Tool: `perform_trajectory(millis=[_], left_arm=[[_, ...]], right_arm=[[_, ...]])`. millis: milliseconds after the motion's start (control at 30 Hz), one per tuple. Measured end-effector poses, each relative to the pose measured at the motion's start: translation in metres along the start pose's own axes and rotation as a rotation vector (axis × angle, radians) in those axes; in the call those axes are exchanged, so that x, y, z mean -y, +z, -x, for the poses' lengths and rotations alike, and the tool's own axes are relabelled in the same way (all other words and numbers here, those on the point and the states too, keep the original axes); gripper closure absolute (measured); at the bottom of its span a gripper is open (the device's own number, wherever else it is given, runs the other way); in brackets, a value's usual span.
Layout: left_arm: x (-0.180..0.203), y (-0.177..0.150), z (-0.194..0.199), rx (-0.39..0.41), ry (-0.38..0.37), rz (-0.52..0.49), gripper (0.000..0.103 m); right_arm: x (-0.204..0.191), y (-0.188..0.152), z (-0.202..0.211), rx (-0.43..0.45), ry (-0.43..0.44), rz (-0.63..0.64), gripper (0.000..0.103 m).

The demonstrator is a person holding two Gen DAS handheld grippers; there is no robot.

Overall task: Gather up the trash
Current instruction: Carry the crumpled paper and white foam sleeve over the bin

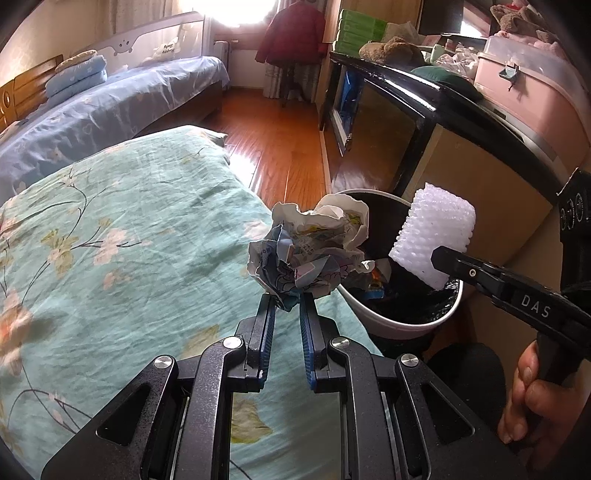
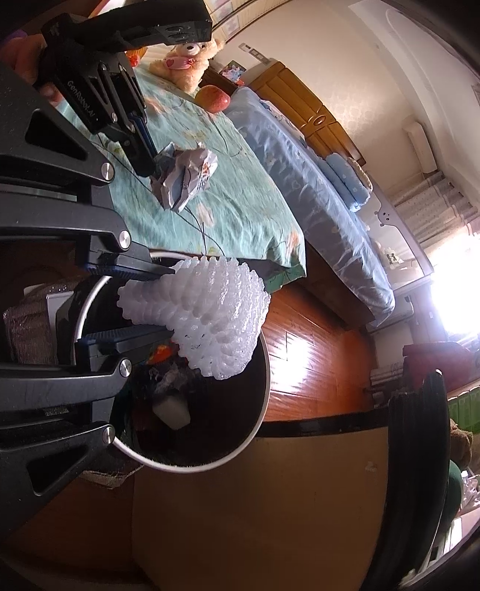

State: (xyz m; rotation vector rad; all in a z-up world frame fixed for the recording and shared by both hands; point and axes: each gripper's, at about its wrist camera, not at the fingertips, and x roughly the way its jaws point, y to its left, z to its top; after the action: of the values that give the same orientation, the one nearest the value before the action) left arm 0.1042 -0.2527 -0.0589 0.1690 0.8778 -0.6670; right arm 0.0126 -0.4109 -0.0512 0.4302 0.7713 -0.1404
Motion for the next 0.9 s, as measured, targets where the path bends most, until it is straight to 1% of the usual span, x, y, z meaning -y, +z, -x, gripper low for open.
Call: perform_trajectory(millis=[433, 900], left_arm=[[0.018, 0.009, -0.003, 0.003, -0.007, -0.030, 0.090], [0.035, 0.016, -0.018, -0.011, -0.011, -0.059, 0.090]], right_arm=[[0.008, 0.004, 0.006, 0.015, -0.008, -0.013, 0.079], [0.021, 0.008, 0.008, 0.021, -0.032, -0.024, 0.079]])
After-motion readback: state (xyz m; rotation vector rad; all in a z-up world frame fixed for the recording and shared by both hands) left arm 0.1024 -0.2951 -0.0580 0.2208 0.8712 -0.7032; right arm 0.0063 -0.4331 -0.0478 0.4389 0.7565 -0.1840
